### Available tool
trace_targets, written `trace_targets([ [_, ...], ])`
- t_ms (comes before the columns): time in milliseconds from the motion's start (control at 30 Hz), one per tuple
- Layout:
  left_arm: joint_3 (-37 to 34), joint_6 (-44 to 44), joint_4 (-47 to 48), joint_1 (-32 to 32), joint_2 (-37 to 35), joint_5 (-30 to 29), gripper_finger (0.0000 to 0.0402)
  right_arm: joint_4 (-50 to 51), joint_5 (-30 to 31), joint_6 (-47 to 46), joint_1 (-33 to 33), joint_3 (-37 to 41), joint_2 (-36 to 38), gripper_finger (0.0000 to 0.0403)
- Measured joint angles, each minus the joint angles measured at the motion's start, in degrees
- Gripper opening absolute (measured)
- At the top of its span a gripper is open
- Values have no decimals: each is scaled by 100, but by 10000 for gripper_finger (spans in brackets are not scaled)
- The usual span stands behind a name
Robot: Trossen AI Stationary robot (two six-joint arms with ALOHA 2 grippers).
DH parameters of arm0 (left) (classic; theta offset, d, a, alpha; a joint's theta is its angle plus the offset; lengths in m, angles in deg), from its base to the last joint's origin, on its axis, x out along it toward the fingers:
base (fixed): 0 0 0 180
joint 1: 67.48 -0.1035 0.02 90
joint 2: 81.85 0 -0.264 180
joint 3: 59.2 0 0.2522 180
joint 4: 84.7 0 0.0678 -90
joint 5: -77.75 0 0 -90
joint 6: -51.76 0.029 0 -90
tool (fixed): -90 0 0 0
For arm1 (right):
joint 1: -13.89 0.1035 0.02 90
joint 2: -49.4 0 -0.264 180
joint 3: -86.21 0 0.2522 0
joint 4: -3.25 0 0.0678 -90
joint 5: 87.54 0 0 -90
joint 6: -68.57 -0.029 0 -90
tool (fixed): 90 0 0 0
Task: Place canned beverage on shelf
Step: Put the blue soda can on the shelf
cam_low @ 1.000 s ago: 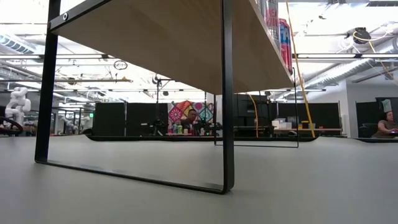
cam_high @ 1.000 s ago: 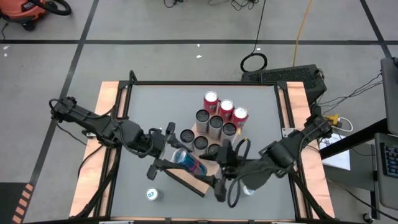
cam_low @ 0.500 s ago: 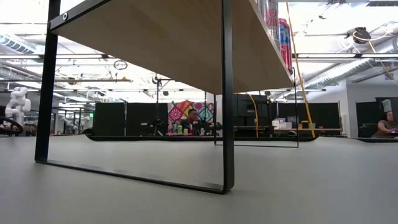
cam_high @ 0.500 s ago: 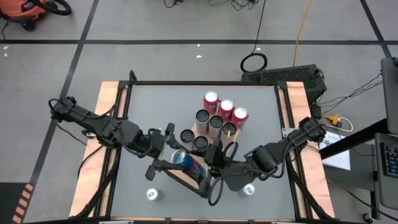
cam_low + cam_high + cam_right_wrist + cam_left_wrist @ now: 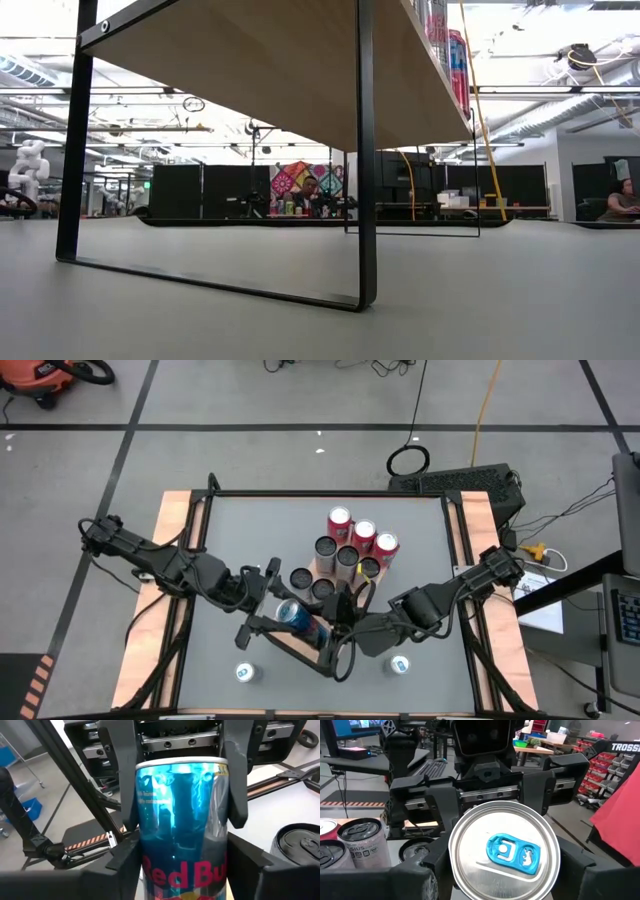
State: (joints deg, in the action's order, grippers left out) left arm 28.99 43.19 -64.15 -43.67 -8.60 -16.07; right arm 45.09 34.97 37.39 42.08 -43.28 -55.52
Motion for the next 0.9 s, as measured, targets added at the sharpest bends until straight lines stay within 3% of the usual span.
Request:
trace_targets([
  [133,0,-6,-1,0,0,-26,231,0,15,42,0,1,0,186],
  [500,0,-148,-17,2,0,-95,235,-5,8,50,-4,-2,2,189],
  [900,4,-355,-430,31,-4,-251,351,50,27,-94,-20,3,-2,188],
])
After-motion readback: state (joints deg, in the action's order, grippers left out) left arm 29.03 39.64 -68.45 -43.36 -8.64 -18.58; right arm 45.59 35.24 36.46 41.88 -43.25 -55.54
